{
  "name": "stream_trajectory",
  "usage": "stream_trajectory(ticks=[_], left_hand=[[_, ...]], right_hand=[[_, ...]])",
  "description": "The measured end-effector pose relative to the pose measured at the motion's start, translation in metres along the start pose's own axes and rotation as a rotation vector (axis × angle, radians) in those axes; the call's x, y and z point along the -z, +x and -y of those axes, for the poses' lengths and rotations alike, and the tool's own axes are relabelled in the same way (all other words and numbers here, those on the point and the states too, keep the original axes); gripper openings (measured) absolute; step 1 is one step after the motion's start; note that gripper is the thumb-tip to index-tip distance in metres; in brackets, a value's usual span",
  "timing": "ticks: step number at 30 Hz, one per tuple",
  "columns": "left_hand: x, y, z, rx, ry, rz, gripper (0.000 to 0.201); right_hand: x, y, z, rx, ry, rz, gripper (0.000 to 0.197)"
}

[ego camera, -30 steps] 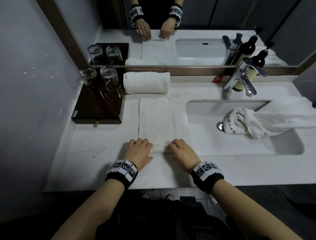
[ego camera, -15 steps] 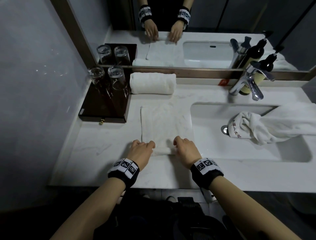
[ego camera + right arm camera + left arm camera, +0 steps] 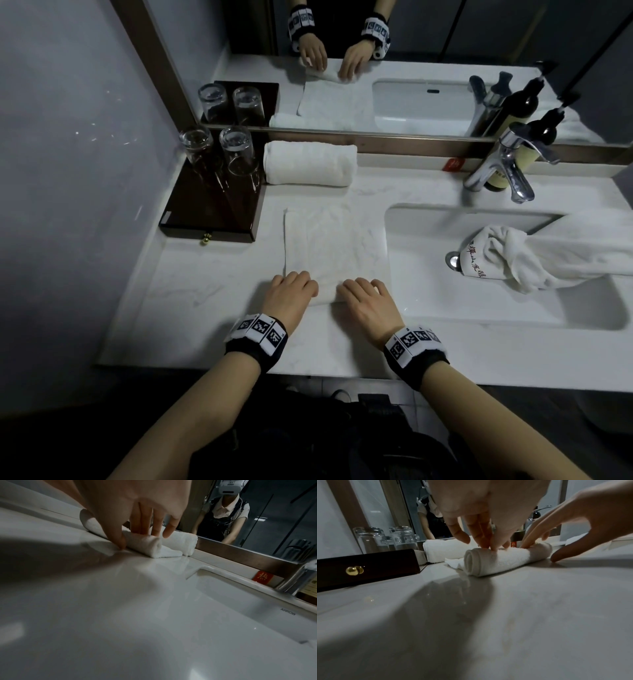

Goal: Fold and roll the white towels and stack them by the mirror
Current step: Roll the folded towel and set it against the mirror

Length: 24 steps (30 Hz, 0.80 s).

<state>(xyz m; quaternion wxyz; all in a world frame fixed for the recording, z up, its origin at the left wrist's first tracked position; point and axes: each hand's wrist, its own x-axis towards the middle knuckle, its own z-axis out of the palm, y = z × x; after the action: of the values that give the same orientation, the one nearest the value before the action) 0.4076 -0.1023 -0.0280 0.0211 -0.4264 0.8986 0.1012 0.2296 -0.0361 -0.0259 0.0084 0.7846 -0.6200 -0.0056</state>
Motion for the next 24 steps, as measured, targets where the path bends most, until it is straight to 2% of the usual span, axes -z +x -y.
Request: stream_trajectory(ticks=[2,9,15,17,20,24], left_hand=[[0.001,-0.003,0.002,-0.001,0.012,0.014,0.031],[0.001,0.003,0.009,-0.015,0.092,0.085,0.051],[-0.003,0.014,0.012,-0.003,0.027,0.051,0.050],[-0.003,0.012,0.013,-0.020,0.006,0.018,0.046],[0.000,0.010,0.014,-0.068,0.014,-0.117,0.038],[0.008,0.017,0.018,-0.070,0.044,-0.238,0.042]], right_hand=[[0.004,0.006,0.002,-0.042,0.019,0.049,0.031],[-0.002,0.018,-0.007,-0.055,0.125,0.214,0.039],[-0.003,0.026,-0.012,-0.216,0.227,0.057,0.021],[-0.001,0.023,-0.012,-0.189,0.130,-0.017,0.022],[-0.007,0.018,-0.014,-0.137,0.057,-0.101,0.027],[-0.011,0.017,-0.013,-0.138,0.009,-0.125,0.032]])
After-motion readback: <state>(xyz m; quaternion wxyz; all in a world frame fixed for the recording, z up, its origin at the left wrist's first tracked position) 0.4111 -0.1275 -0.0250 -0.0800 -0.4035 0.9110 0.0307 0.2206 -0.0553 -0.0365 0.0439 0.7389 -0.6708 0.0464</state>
